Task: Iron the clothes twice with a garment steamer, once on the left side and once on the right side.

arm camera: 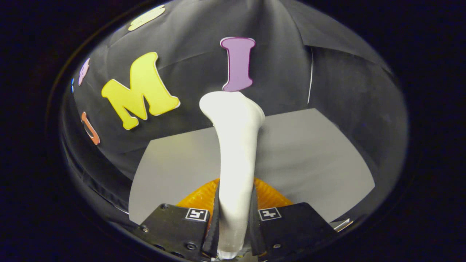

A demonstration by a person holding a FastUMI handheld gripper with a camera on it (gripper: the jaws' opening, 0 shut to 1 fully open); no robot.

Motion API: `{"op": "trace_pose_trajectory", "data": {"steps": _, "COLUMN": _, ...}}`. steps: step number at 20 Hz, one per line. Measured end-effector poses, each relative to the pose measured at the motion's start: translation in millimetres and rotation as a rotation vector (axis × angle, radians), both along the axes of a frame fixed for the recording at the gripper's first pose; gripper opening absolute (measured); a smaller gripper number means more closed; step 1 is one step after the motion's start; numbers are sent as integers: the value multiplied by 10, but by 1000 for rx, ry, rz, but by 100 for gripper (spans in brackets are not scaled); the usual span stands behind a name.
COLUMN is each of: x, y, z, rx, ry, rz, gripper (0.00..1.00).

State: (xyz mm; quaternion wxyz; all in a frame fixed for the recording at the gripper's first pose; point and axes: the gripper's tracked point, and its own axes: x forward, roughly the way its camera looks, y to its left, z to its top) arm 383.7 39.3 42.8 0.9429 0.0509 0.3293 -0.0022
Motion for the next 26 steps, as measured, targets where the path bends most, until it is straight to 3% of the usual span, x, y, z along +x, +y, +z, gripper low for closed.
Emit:
{"op": "trace_pose_trajectory", "data": {"steps": 7, "x": -512, "y": 101, "z": 440, "rx": 93, "ry": -186, "rz": -78, "gripper": 36}}
{"op": "trace_pose_trajectory", "data": {"steps": 15, "x": -1047, "y": 416, "z": 540, "rx": 173, "ry": -277, "rz": -39, "gripper": 35}}
{"op": "trace_pose_trajectory", "data": {"steps": 26, "x": -2033, "y": 1111, "z": 594, "rx": 131, "ry": -387, "rz": -34, "gripper": 35}}
